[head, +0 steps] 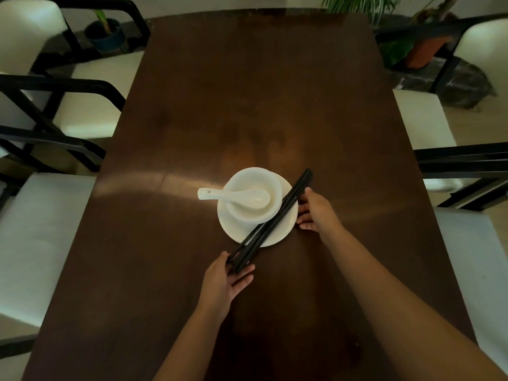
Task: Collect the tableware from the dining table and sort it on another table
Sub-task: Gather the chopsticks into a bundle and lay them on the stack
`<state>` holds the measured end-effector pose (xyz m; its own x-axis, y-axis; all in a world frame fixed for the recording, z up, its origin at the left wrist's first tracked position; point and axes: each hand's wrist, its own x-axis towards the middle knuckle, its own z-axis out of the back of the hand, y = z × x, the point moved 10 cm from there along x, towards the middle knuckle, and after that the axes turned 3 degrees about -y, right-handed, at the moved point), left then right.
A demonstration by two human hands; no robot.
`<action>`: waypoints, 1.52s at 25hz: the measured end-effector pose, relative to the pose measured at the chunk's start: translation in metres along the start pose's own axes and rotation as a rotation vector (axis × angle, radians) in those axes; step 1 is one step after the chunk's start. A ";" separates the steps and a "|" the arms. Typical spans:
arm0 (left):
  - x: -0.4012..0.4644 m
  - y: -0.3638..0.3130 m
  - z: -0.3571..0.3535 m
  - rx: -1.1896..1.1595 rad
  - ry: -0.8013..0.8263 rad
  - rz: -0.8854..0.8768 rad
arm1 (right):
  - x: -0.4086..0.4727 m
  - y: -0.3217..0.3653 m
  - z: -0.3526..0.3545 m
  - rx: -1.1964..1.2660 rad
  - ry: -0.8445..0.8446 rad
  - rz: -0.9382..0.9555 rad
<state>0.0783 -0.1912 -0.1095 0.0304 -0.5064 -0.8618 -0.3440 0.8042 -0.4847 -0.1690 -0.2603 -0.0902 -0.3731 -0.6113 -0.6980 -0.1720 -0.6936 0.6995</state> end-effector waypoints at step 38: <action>0.034 -0.115 -0.079 0.825 0.429 -0.411 | -0.070 -0.061 0.032 0.139 -0.101 0.130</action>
<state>0.0450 -0.3257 -0.0713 -0.3943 -0.7303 -0.5578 0.3775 0.4247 -0.8229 -0.1615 -0.1628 -0.0790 -0.4883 -0.6461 -0.5866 -0.2381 -0.5481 0.8018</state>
